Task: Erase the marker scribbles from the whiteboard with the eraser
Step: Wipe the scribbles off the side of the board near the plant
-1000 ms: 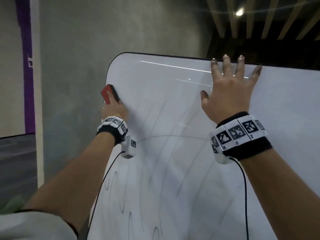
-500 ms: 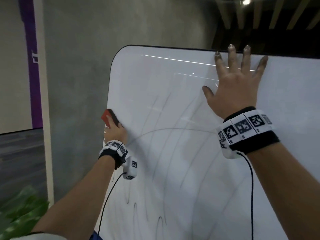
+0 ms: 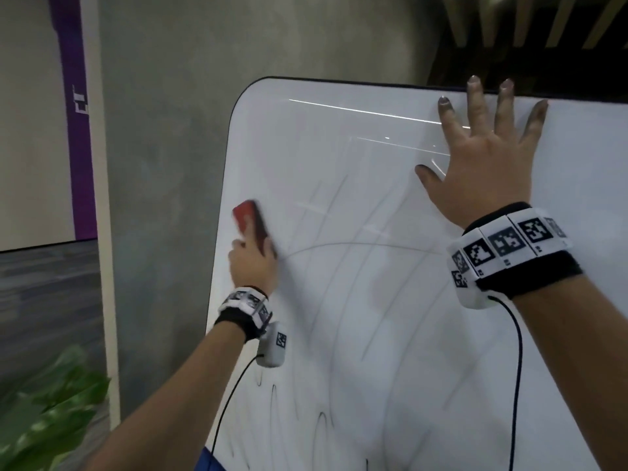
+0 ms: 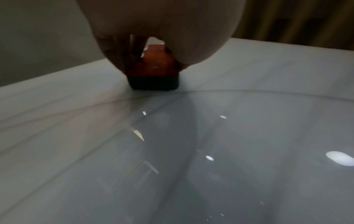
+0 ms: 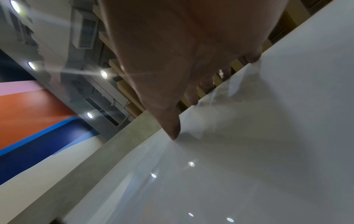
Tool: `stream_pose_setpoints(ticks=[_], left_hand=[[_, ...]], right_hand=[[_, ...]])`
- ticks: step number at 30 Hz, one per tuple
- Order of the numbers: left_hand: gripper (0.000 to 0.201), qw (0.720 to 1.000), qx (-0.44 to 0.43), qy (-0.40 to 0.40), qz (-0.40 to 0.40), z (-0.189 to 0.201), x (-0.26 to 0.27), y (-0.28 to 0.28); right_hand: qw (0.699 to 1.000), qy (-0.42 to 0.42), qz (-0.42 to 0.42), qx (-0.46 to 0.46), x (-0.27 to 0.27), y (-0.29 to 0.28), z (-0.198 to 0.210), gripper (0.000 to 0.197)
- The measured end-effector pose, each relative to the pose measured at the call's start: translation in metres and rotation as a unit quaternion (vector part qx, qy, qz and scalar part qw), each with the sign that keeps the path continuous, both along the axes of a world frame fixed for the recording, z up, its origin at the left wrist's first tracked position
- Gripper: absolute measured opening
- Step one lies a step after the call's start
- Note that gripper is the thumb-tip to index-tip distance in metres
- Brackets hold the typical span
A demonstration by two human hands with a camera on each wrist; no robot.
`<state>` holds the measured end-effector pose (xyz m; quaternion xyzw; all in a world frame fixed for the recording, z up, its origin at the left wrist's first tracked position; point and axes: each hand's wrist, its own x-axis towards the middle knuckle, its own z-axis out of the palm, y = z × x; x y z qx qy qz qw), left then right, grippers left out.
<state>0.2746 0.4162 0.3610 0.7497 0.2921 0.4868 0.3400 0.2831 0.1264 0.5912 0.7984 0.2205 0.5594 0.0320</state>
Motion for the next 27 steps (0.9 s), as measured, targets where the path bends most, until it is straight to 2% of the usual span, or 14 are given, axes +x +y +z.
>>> stream_pose_setpoints(ticks=[2, 4, 5, 7, 9, 10, 12, 14, 16, 19, 21, 23, 25, 27], left_hand=[[0.062, 0.987, 0.156, -0.043, -0.020, 0.014, -0.003, -0.026], [0.061, 0.983, 0.178, -0.034, -0.002, 0.022, 0.001, -0.030], [0.062, 0.989, 0.142, -0.017, 0.022, 0.022, 0.005, -0.024], [0.063, 0.998, -0.003, 0.032, 0.053, 0.014, 0.010, 0.001], [0.062, 0.982, -0.170, 0.066, 0.044, 0.014, 0.010, 0.026], [0.063, 0.973, -0.216, 0.067, 0.034, 0.019, 0.009, 0.031], [0.063, 0.971, -0.229, 0.068, 0.031, 0.033, 0.009, 0.026], [0.063, 0.990, -0.130, 0.040, 0.034, 0.054, 0.009, 0.005], [0.063, 0.998, 0.053, -0.031, 0.010, 0.078, 0.005, -0.024], [0.060, 0.949, 0.289, -0.107, -0.070, 0.117, -0.003, -0.072], [0.058, 0.924, 0.356, -0.118, -0.070, 0.131, -0.003, -0.088], [0.059, 0.935, 0.328, -0.124, -0.057, 0.121, 0.002, -0.079], [0.062, 0.968, 0.214, -0.125, -0.045, 0.096, 0.009, -0.059], [0.061, 0.994, 0.063, -0.091, -0.016, 0.064, 0.014, -0.037]], right_hand=[[1.000, 0.003, 0.008, 0.005, 0.000, -0.001, -0.001, 0.081], [1.000, 0.005, 0.009, 0.005, 0.002, -0.003, -0.002, 0.081], [1.000, 0.005, 0.008, 0.001, 0.002, -0.005, -0.002, 0.081], [1.000, 0.010, 0.014, -0.008, 0.002, -0.008, -0.003, 0.081], [0.999, 0.018, 0.022, -0.016, 0.002, -0.013, -0.004, 0.080], [0.999, 0.018, 0.023, -0.022, 0.002, -0.015, -0.004, 0.079], [0.999, 0.013, 0.022, -0.033, 0.001, -0.019, -0.004, 0.079], [0.999, 0.009, 0.024, -0.035, 0.000, -0.019, -0.004, 0.078], [0.999, 0.008, 0.029, -0.030, -0.001, -0.018, -0.004, 0.078], [0.999, 0.009, 0.039, -0.027, 0.000, -0.018, -0.004, 0.075], [0.999, 0.008, 0.041, -0.026, 0.000, -0.020, -0.005, 0.072], [0.998, 0.006, 0.048, -0.029, 0.001, -0.023, -0.005, 0.070], [0.998, 0.010, 0.056, -0.030, 0.000, -0.027, -0.005, 0.068], [0.997, 0.023, 0.059, -0.036, -0.003, -0.032, -0.009, 0.064]])
